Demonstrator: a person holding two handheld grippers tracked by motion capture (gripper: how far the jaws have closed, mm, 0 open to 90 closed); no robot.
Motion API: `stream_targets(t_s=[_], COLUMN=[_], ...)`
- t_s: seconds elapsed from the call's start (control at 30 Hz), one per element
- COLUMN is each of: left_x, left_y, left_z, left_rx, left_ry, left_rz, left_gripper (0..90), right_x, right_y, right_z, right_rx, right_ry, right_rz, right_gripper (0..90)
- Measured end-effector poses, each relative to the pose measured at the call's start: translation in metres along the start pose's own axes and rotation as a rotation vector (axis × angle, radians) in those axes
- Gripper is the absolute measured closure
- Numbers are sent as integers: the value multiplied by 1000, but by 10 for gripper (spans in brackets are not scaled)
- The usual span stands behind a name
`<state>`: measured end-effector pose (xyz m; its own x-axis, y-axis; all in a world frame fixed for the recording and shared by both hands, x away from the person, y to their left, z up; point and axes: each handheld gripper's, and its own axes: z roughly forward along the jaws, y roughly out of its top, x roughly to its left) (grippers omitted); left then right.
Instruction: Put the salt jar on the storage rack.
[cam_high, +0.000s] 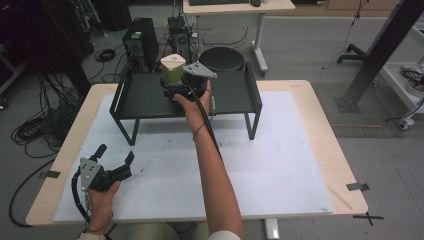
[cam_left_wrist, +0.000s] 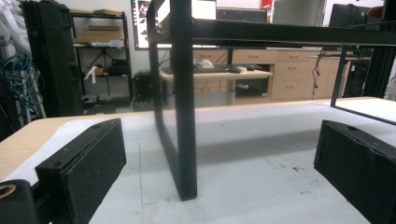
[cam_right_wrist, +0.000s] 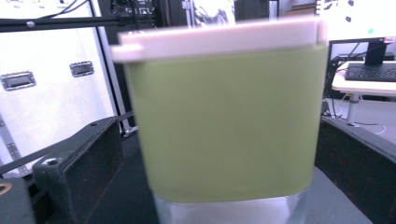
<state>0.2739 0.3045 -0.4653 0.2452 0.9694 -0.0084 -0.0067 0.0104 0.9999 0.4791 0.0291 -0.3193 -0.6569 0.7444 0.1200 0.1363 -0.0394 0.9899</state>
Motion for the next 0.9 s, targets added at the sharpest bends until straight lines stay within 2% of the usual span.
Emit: stream_targets(t_s=[0.3,0.47,0.6,0.77,0.9], left_x=[0,0,0,0,0], left_y=[0,0,0,0,0], left_z=[0,0,0,0,0], left_rx=[0,0,1,2,1], left_ry=[0,0,0,0,1], left_rz=[-2,-2,-2,-2,-3], left_gripper=[26,26,26,26,26], right_x=[5,6,6,7,8], right_y=[8,13,14,16,16], right_z=[-12,-19,-26,-35,-45], right_rx=[7,1,18,19,-1], right_ry=[33,32,33,10,41], right_rz=[1,6,2,9,12], right_gripper=[16,16,12,5,5])
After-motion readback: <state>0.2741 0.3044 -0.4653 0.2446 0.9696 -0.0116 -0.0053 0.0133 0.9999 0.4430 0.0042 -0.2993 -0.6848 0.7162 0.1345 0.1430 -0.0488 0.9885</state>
